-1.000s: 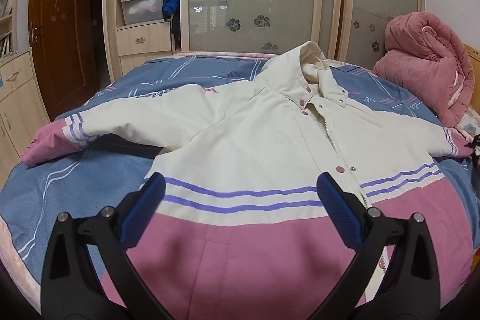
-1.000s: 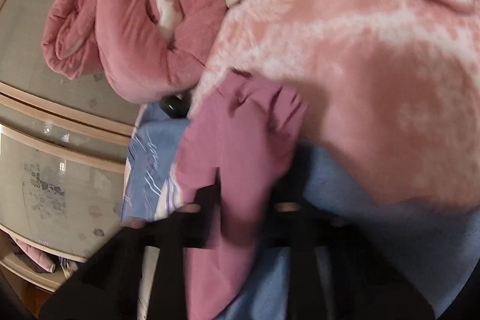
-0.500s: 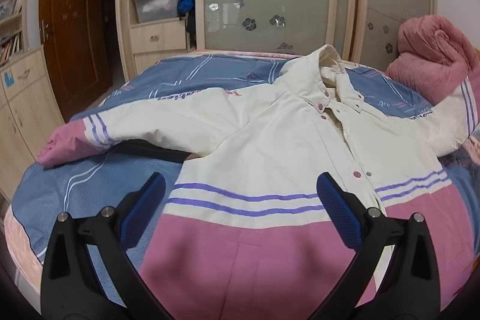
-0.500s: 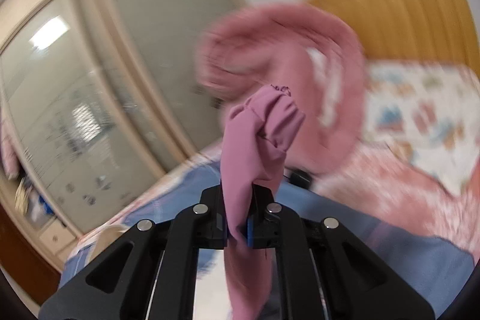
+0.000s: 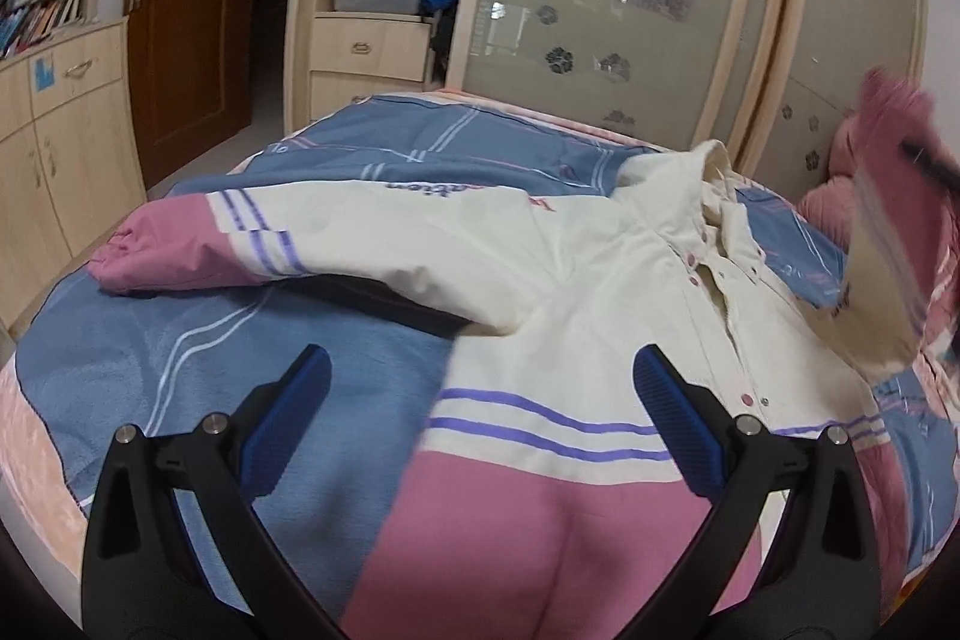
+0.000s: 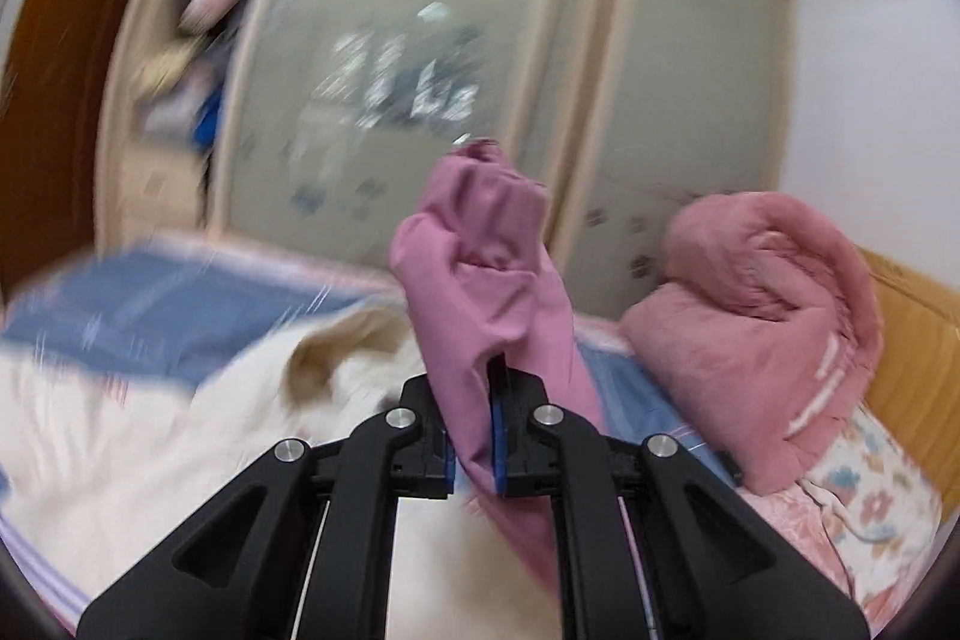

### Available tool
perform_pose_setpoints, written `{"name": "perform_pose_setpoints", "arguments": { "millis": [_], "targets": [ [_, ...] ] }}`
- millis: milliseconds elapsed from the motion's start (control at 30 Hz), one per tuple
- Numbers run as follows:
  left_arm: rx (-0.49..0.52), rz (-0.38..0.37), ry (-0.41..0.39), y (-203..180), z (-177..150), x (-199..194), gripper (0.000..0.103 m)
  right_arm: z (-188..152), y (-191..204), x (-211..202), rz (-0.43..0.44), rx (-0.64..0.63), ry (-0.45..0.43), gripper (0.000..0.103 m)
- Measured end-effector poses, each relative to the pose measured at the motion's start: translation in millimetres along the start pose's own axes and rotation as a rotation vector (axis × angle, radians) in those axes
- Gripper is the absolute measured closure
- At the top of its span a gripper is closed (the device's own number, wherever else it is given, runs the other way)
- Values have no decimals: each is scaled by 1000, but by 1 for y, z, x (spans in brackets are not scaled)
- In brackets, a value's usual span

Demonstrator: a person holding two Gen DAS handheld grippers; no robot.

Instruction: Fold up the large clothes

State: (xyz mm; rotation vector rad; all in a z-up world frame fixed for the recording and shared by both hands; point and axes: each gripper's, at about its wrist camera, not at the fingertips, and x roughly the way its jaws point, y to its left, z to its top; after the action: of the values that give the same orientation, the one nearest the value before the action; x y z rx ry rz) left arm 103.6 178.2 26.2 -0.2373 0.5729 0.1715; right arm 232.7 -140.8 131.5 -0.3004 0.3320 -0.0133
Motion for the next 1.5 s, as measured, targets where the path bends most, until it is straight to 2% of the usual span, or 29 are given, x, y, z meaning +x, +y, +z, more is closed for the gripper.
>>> {"name": "perform_pose_setpoints", "arguments": {
  "millis": [167, 200, 233, 300, 367, 400, 467, 533, 567, 633, 733, 833, 967, 1033, 1100, 1133, 1233, 1333, 1500],
  "targets": [
    [-28, -3, 35, 14, 0, 7, 2, -67, 93, 45, 61, -100, 197, 93],
    [-29, -4, 44, 15, 0, 9, 2, -78, 106, 54, 72, -96, 253, 85],
    [-28, -10, 58, 16, 0, 12, 2, -86, 111, 62, 89, -88, 310, 63],
    [-33, -29, 85, 17, -1, 16, 2, -99, 117, 73, 142, -23, 411, 27],
    [-32, -43, 96, 17, -2, 17, 2, -101, 116, 67, 156, 13, 407, 23],
    [-30, -50, 98, 16, -2, 17, 2, -100, 116, 63, 168, 32, 403, 17],
    [-30, -64, 100, 14, -2, 16, 2, -98, 103, 41, 289, 130, 358, 13],
    [-34, -98, 108, 10, -3, 14, 2, -97, 88, 13, 444, 227, 319, 4],
    [-32, -109, 110, 8, -3, 14, 2, -99, 80, -4, 542, 296, 298, 4],
    [-9, -120, 107, -1, -6, 12, 2, -105, 69, -28, 596, 372, 271, 1],
    [30, -122, 110, -16, -11, 12, 2, -118, 46, -55, 552, 471, 263, 1],
    [38, -142, 155, -30, -20, 20, 2, -135, 26, -68, 402, 514, 311, 1],
    [39, -190, 229, -48, -35, 33, 2, -164, 10, -92, 240, 506, 267, 1],
    [69, -193, 228, -59, -40, 34, 2, -175, 9, -91, 194, 509, 300, 1],
    [98, -180, 212, -71, -45, 30, 2, -172, 11, -86, 233, 498, 349, 1],
    [102, -183, 208, -73, -46, 28, 2, -167, 13, -86, 241, 473, 338, 1],
    [107, -184, 183, -79, -47, 19, 2, -164, 19, -90, 191, 375, 301, 1],
    [118, -178, 145, -82, -50, 12, 2, -171, 10, -88, 207, 389, 322, 1],
    [114, -190, 139, -83, -54, 7, 2, -179, -7, -91, 210, 388, 325, 1]
  ]
}}
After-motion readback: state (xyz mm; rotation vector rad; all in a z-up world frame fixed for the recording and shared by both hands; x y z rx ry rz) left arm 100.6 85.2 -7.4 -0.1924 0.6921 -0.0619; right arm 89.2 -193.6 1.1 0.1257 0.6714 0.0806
